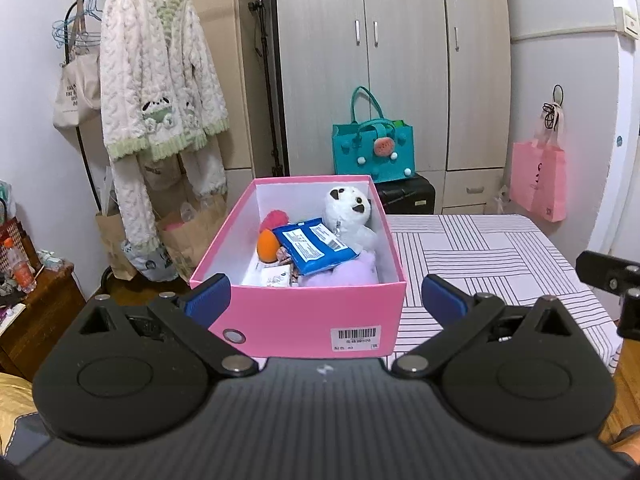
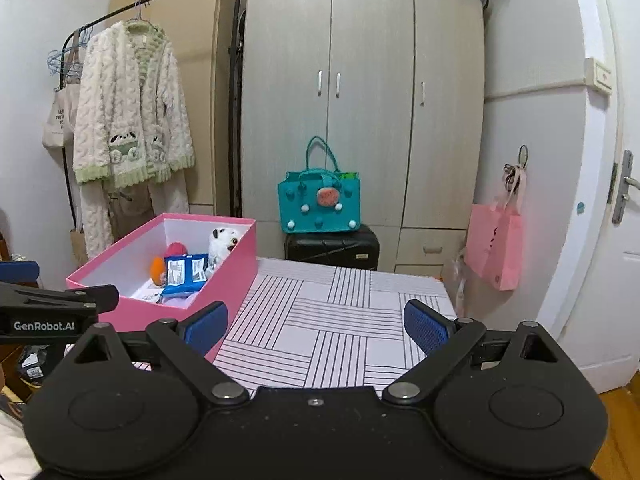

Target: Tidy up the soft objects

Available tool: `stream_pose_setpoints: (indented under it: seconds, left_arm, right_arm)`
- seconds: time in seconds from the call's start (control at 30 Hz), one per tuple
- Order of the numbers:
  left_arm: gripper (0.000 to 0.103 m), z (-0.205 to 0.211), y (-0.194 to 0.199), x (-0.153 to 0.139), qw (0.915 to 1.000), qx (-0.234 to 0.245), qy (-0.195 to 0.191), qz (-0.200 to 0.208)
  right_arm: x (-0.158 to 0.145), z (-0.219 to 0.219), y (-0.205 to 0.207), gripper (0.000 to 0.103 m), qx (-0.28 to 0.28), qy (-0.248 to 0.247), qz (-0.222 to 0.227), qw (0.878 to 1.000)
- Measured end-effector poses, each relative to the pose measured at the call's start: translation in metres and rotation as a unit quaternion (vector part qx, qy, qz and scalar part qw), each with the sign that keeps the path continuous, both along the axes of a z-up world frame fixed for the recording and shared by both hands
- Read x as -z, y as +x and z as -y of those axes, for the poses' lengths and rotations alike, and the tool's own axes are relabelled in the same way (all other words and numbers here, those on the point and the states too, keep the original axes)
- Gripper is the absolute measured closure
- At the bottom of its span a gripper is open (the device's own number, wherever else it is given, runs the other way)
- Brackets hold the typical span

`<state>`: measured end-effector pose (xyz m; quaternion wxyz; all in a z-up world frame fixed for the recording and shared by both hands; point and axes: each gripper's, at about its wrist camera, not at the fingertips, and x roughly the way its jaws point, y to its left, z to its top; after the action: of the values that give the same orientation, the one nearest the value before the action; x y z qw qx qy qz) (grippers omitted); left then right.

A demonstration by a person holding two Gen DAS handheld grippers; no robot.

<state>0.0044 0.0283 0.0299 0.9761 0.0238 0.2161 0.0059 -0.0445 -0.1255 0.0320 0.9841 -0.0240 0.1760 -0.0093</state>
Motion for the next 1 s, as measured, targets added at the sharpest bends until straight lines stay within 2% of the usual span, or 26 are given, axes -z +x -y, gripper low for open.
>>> stream_pose_setpoints:
  seconds: [0.3, 0.57, 1.0]
  left_arm:
    - [0.0, 0.005, -0.005, 0.002, 1.0, 0.006, 0.004, 0.0]
    - [0.0, 0.009, -0.007, 0.004, 0.9999, 0.009, 0.012, 0.006]
    - [0.0, 0.005, -0.002, 0.01, 1.0, 0.004, 0.006, -0.003]
  right_arm:
    - [0.004, 0.006, -0.006, 0.006, 0.012, 0.006, 0.004, 1.0]
    - [0.004, 0.0, -0.013, 0.006, -0.008, -0.002, 0.026, 1.0]
    - [0.014, 0.007, -0.005, 0.006, 0.041, 0.011, -0.001, 0.999]
